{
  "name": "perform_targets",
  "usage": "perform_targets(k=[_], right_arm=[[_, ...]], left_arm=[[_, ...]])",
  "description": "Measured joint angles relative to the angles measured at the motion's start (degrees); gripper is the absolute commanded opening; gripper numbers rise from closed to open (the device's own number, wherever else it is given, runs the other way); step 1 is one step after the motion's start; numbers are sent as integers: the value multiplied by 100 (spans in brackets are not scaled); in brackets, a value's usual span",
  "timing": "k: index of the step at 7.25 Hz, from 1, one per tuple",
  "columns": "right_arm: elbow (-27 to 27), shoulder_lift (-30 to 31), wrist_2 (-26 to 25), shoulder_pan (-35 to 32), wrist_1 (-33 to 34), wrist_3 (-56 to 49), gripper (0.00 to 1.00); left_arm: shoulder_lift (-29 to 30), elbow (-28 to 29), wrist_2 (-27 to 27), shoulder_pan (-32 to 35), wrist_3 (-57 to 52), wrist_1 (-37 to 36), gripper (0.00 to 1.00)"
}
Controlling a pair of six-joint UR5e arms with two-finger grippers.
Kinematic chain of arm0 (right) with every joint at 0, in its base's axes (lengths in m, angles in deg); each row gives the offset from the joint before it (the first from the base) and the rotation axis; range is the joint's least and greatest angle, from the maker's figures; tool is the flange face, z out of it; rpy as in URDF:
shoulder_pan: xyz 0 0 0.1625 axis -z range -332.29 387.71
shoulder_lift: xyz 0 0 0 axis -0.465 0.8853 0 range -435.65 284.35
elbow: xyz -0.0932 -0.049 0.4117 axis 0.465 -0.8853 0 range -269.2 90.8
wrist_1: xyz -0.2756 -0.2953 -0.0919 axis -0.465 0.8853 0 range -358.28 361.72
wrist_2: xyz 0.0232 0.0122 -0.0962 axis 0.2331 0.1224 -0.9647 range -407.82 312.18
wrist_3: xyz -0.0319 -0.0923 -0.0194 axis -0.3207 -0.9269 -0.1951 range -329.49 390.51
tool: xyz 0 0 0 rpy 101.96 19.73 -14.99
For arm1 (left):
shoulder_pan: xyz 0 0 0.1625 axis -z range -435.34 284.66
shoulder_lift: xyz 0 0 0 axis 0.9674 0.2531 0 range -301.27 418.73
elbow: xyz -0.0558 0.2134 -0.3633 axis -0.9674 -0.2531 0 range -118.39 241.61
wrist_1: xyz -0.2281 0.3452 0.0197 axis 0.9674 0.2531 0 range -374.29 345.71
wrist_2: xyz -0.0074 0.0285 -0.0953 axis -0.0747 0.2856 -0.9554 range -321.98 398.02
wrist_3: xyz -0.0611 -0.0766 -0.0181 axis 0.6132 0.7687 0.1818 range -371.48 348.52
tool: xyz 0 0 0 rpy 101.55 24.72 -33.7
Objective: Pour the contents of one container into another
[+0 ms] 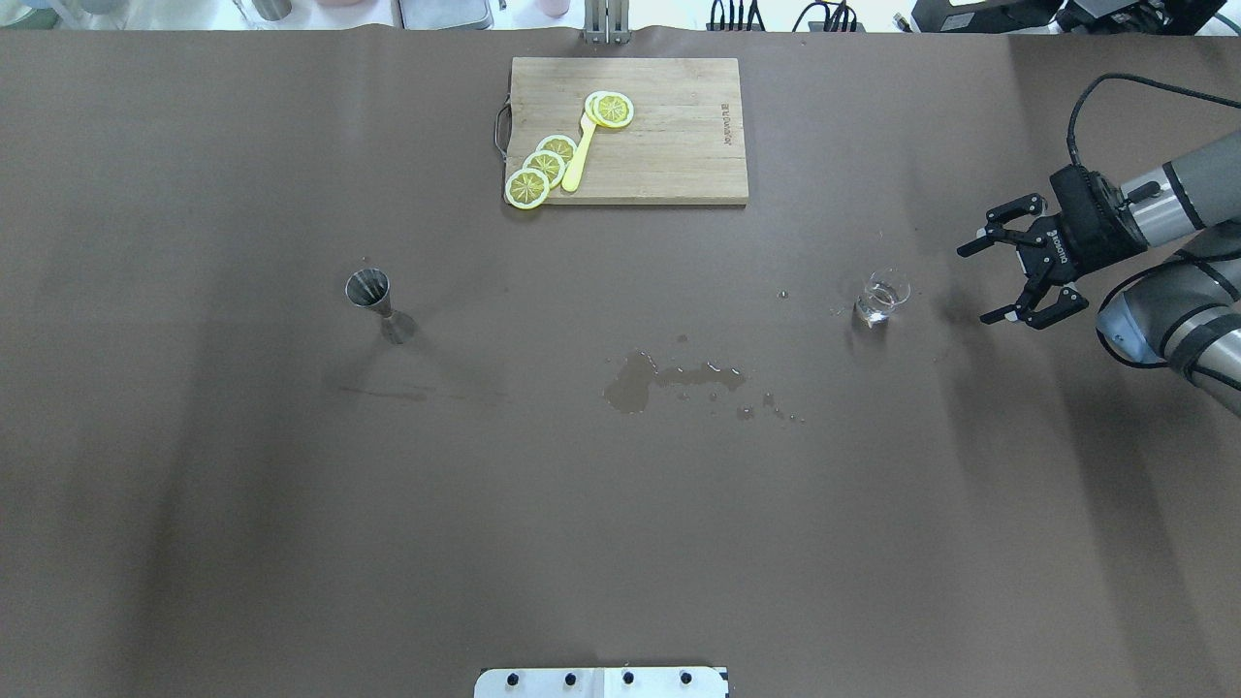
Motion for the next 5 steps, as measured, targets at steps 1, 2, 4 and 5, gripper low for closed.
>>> perform_targets(k=[1,2,4,5], right_arm=[[21,-16,-100,30,4,104,100],[39,-33,-218,71,5,159,100],[99,-46,-413,132,-12,448,100],[157,-22,-436,139,-42,671,100]], left_arm=[[87,-3,8,-9,2,-222,99],[249,-12,27,-45,1,-577,99],[524,-234,50,-229,14,-1338,99],[606,-457,41,-284,102,-1715,99]])
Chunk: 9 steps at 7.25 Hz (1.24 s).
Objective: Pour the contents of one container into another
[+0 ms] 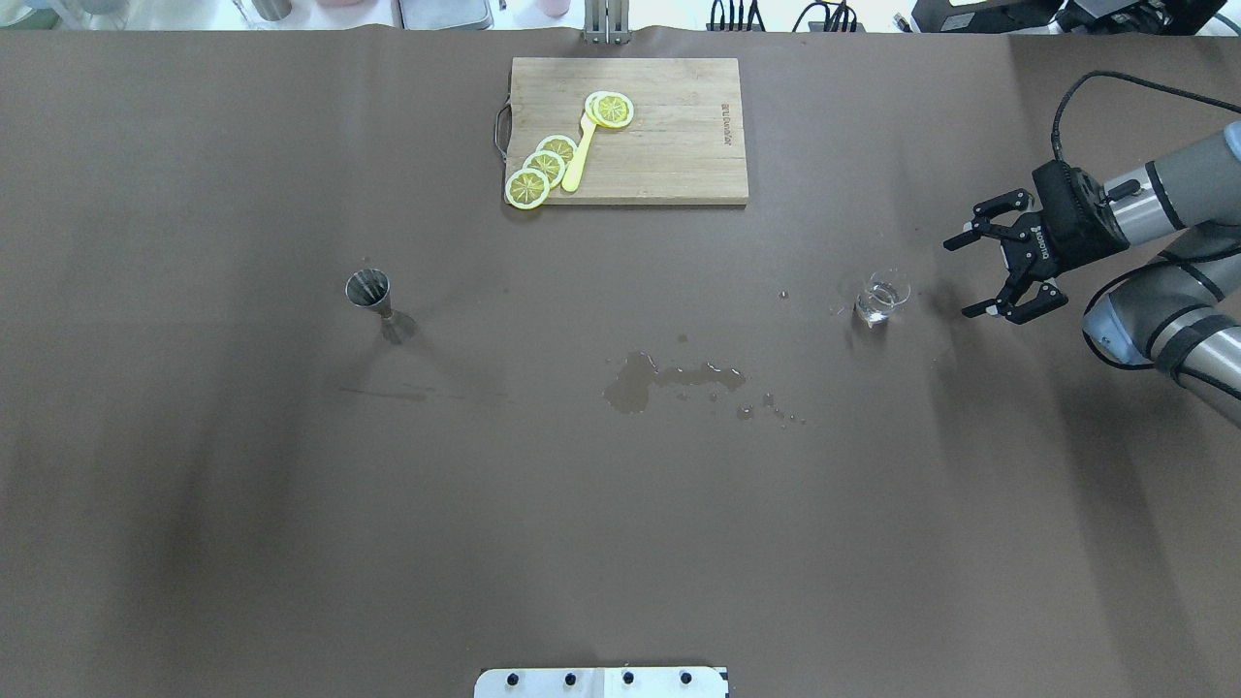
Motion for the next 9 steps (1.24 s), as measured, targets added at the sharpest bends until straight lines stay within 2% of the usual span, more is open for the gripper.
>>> perform_targets(k=[3,5,6,9], right_arm=[[127,-14,-67,15,-101,259,100],[194,-17,-83,34,-109,374,99],[215,-16,-112,65,-110,386,98],[294,-37,-345,289,-112,410,98]], left_arm=[[563,-751,-27,-33,438,-1212,99],[1290,-1180,-20,-229,720,-2321,99],[1662,-1326,-15,-486,988,-2635,99],[2276,-1737,10,-1371,2600,-2638,99]])
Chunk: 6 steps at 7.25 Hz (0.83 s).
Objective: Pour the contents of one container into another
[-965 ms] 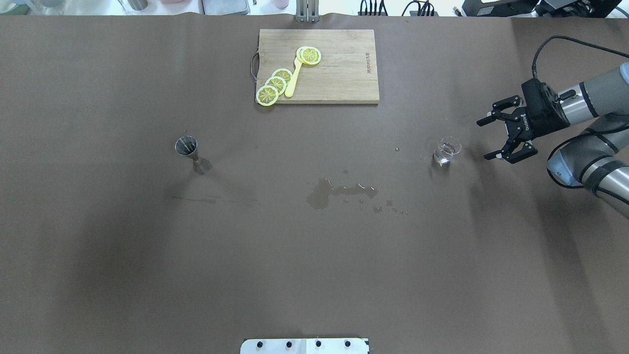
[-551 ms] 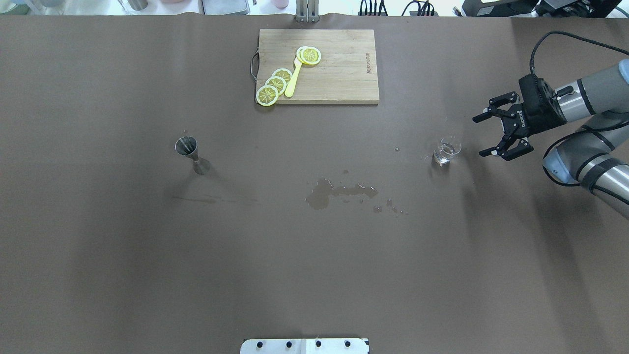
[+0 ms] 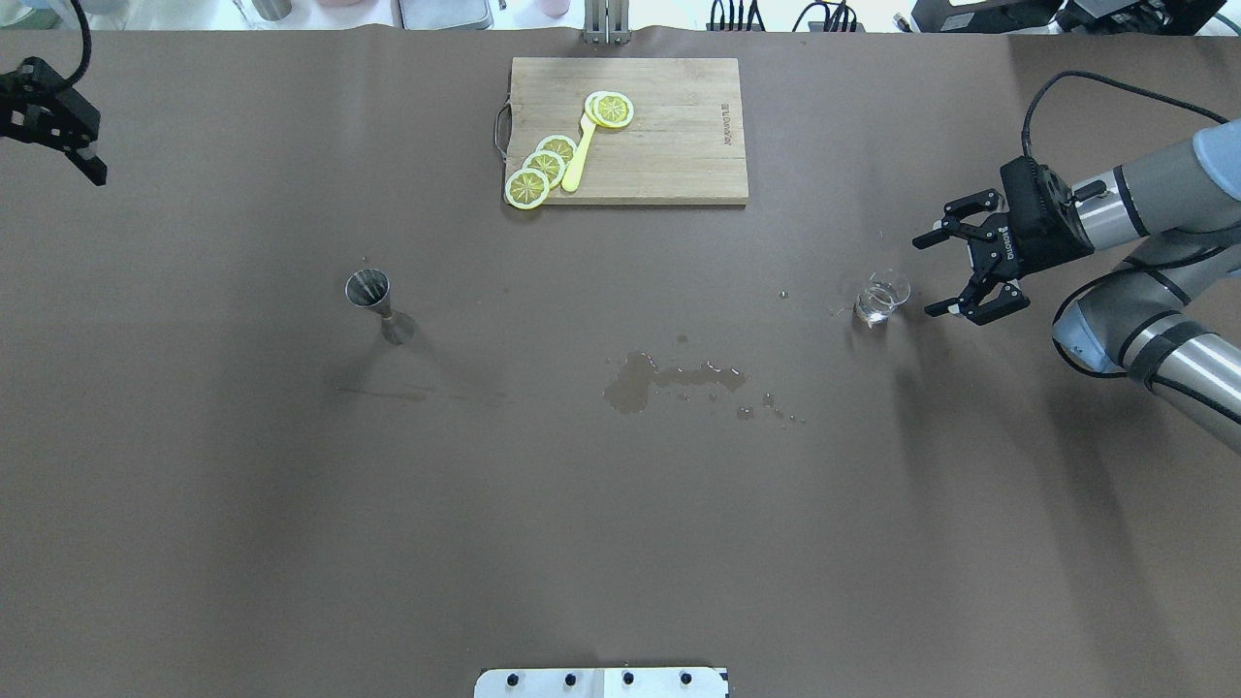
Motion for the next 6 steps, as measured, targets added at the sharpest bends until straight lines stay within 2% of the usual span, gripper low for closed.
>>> perform_targets(k=[3,6], right_arm=[[67,11,-260,292,-12,3,96],[78,35,-518,486,-16,-15,94]], left_arm=[[46,-155,123,-728,1586,1317,99],[21,-590,1522,-2165,3376,2392,99]])
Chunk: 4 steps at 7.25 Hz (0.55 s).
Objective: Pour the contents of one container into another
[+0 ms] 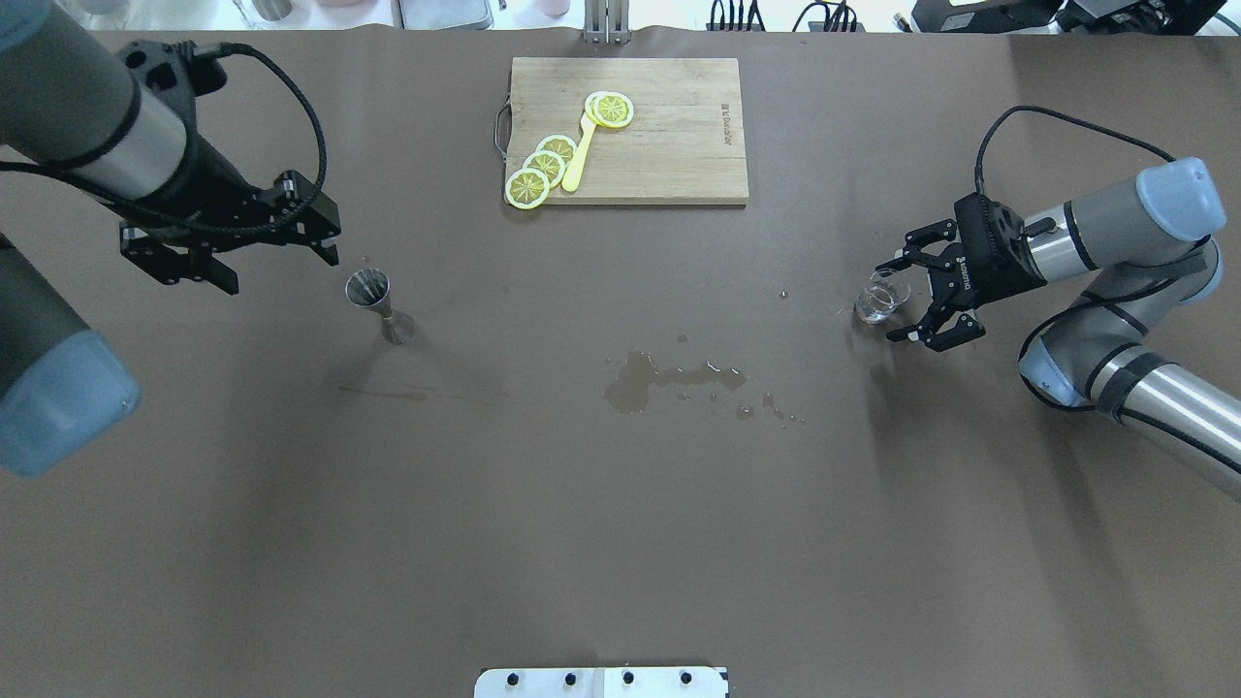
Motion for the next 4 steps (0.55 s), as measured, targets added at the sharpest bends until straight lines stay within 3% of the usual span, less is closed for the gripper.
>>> perform_targets(k=[2,4], right_arm=[[-22,35,-122,34,-51,-9,94],[-73,54,-209,38,-282,-5,94]], left_arm=[[-150,-293,1162,-783,547,185,98],[-481,-568,3107,-1618,650,198,98]])
